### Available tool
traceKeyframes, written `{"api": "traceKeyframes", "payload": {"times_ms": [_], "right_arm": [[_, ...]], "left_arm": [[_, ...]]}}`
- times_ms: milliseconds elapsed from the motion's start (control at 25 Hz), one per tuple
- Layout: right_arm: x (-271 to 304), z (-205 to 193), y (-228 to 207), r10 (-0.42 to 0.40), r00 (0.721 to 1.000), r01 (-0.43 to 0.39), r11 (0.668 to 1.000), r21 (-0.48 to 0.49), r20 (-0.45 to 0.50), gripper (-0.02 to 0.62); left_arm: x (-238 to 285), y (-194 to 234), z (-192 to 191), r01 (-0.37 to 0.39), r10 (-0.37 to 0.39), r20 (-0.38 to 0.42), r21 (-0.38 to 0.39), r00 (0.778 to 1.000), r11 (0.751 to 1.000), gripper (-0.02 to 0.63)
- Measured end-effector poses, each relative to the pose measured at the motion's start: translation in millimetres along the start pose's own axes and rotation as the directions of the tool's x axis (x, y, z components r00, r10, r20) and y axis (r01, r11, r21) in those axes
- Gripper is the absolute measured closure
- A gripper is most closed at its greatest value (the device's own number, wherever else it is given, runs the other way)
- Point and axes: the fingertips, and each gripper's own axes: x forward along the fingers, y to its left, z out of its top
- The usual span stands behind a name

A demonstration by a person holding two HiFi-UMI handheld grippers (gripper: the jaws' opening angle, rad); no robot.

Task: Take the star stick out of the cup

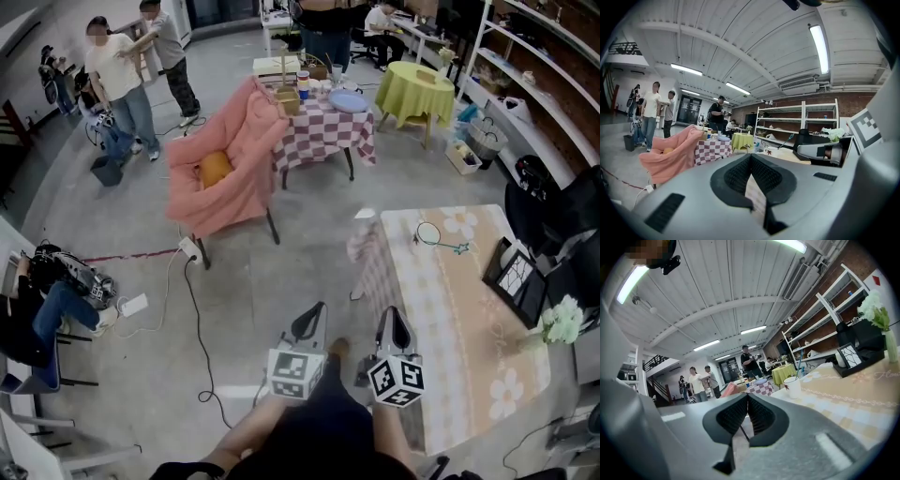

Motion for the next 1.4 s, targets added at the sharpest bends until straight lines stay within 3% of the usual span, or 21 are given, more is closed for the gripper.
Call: {"api": "traceKeyframes", "payload": {"times_ms": [1400], "right_arm": [[127.4, 56.3, -75.3, -0.018, 1.000, 0.018, 1.000, -0.002, 0.009, 0.591]], "left_arm": [[171.7, -17.1, 34.7, 0.078, -0.077, -0.046, 0.025, 0.996, 0.997, 0.597]]}}
